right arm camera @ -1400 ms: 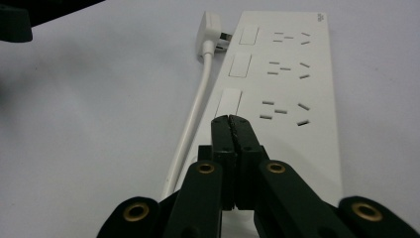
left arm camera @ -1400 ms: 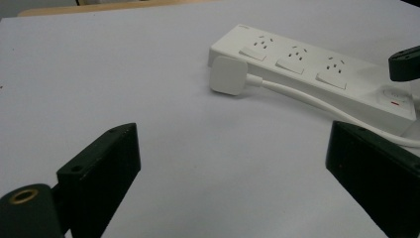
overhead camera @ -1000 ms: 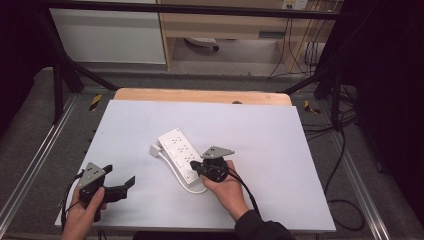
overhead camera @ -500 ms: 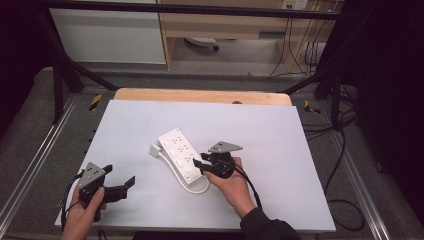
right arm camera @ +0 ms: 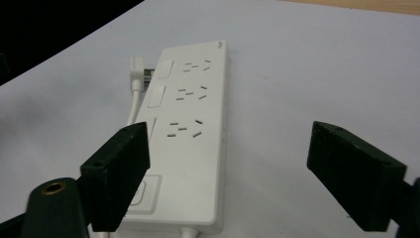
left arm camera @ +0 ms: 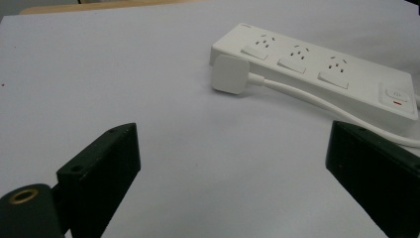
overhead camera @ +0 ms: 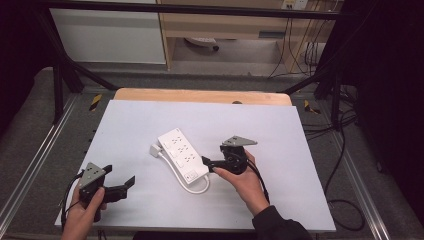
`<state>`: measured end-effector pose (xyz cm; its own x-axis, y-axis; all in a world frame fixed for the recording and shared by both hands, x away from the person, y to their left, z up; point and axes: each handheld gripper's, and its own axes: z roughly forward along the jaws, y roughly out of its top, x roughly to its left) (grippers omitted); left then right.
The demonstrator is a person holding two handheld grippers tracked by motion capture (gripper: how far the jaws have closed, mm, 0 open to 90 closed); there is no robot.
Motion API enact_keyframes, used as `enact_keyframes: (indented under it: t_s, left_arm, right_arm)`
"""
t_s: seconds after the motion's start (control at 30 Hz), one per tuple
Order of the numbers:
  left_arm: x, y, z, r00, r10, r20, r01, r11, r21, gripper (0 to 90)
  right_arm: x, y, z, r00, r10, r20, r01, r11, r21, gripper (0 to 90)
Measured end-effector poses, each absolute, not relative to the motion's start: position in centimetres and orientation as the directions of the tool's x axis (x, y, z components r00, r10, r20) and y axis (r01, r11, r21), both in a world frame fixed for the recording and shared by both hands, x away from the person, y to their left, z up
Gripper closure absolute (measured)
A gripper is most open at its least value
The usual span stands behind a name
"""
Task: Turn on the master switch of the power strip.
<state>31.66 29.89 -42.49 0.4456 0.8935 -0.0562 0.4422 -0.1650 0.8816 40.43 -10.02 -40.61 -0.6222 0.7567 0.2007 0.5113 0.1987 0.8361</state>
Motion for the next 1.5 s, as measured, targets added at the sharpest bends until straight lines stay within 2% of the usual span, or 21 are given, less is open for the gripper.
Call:
enact_keyframes:
  t_s: [0.13, 0.4, 0.83, 1.2, 1.5]
  left_arm:
    - [31.6, 29.9, -42.5, 0.445, 0.894, -0.055, 0.442, -0.166, 0.881, 6.7]
    - [31.6, 29.9, -42.5, 0.444, 0.894, -0.057, 0.442, -0.163, 0.882, 6.7]
    - [31.6, 29.9, -42.5, 0.443, 0.894, -0.058, 0.443, -0.162, 0.881, 6.7]
    - [31.6, 29.9, -42.5, 0.441, 0.895, -0.060, 0.446, -0.161, 0.881, 6.7]
    - [31.6, 30.0, -42.5, 0.441, 0.895, -0.064, 0.443, -0.155, 0.883, 6.7]
  right_arm:
    - [40.5, -10.8, -40.5, -0.610, 0.763, 0.213, 0.519, 0.182, 0.835, 9.5]
    - [40.3, -12.1, -40.3, -0.599, 0.770, 0.219, 0.518, 0.164, 0.839, 5.2]
    - [39.3, -16.0, -39.6, -0.583, 0.798, 0.152, 0.434, 0.147, 0.889, 5.6]
    - [38.1, -20.2, -40.5, -0.522, 0.836, 0.168, 0.438, 0.094, 0.894, 6.0]
    - [37.0, -23.1, -41.6, -0.476, 0.869, 0.137, 0.429, 0.094, 0.898, 6.0]
